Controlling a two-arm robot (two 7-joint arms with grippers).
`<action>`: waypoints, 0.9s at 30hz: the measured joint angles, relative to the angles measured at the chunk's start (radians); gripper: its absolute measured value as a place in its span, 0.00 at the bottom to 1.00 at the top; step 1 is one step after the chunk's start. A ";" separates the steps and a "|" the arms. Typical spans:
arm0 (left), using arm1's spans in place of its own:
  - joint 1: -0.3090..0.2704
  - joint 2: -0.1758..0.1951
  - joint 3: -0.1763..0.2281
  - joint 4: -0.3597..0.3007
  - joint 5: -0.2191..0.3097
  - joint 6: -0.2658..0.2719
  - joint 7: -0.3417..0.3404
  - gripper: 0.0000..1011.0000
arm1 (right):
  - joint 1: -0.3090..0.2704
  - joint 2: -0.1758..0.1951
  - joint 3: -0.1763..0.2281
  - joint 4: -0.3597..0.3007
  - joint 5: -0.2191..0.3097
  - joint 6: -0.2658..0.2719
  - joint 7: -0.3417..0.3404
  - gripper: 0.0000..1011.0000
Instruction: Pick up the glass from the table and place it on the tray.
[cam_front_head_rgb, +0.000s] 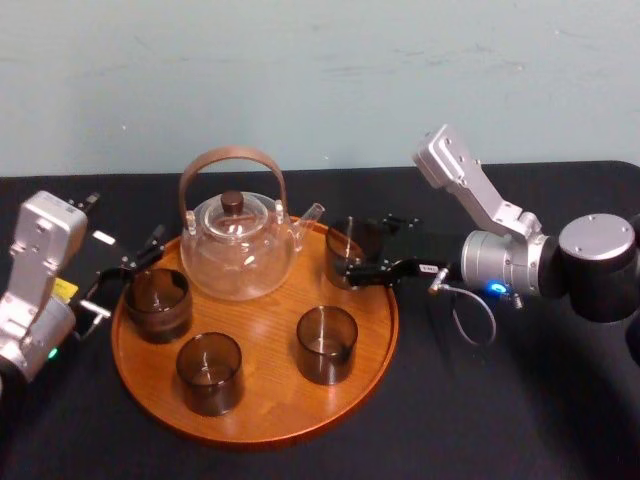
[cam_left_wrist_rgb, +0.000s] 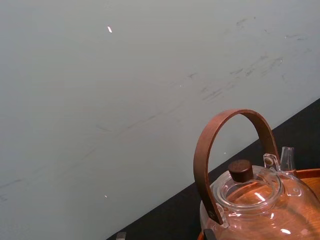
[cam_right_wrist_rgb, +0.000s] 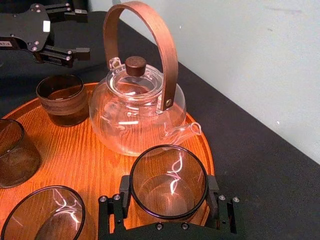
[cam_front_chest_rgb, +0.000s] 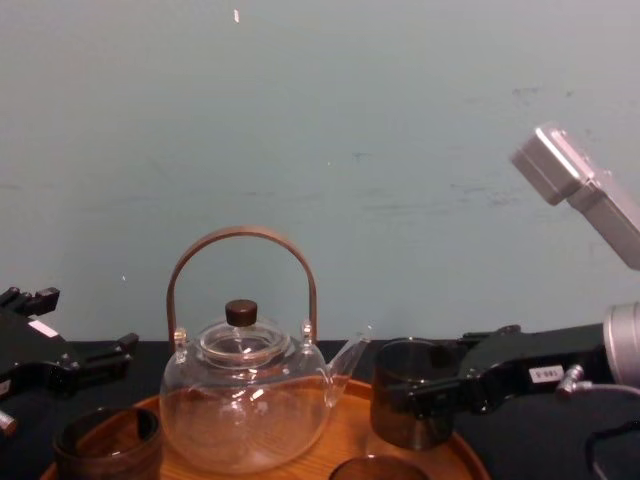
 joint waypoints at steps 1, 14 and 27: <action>0.000 0.000 0.000 0.000 0.000 0.000 0.000 0.99 | 0.001 -0.002 -0.001 0.003 -0.001 0.000 0.001 0.89; 0.000 0.000 0.000 0.000 0.000 0.000 0.000 0.99 | 0.015 -0.029 -0.009 0.061 -0.011 -0.015 0.006 0.89; 0.000 0.000 0.000 0.000 0.000 0.000 0.000 0.99 | 0.021 -0.054 -0.009 0.119 -0.027 -0.045 0.006 0.89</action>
